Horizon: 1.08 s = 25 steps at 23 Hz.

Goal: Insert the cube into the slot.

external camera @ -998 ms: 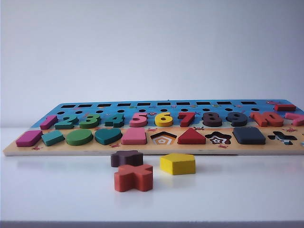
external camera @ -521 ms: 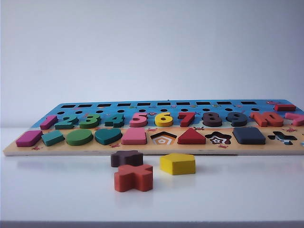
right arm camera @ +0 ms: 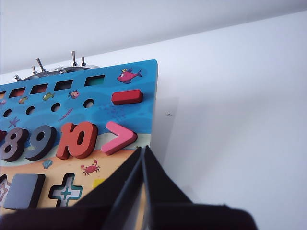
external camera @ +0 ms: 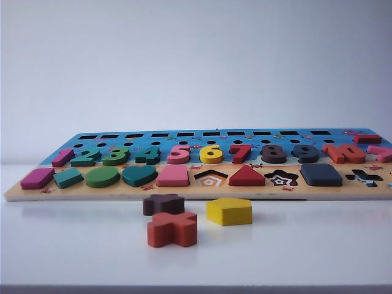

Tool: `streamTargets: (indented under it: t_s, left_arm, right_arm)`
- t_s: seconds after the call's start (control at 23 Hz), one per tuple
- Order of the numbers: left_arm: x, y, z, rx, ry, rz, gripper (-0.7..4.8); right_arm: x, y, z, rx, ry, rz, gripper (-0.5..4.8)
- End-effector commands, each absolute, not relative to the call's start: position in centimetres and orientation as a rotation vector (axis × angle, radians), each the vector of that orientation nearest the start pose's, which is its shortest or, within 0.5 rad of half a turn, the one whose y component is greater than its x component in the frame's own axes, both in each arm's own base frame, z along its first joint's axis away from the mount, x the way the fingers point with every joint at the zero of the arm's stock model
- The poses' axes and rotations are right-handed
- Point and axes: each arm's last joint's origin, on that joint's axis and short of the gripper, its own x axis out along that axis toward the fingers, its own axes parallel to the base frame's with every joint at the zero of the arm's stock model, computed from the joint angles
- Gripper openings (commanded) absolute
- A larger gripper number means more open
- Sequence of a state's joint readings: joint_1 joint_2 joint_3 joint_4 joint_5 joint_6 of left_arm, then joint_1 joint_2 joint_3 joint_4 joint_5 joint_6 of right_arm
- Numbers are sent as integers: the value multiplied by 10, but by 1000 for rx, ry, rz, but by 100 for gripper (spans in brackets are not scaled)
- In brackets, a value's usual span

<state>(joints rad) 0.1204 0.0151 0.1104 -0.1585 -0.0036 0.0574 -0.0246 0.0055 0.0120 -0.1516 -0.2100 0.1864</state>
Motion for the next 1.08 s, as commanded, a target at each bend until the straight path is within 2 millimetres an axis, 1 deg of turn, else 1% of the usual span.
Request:
streamTargets:
  t_s: [0.04, 0.13, 0.17, 0.3, 1.08]
  left_arm:
    - [92, 12, 175, 51, 74, 129, 9]
    - [93, 12, 170, 50, 87, 129, 10]
    - [94, 12, 164, 50, 93, 129, 10]
    - [96, 12, 155, 50, 107, 129, 10]
    - [96, 12, 155, 47, 103, 127, 10]
  right_arm:
    - [97, 3, 156, 149, 106, 175, -7]
    - [97, 3, 158, 96, 82, 179, -8]
    - [97, 3, 159, 57, 70, 157, -8]
    - [97, 0, 159, 44, 63, 49, -8]
    - [97, -2, 162, 53, 35, 30, -5]
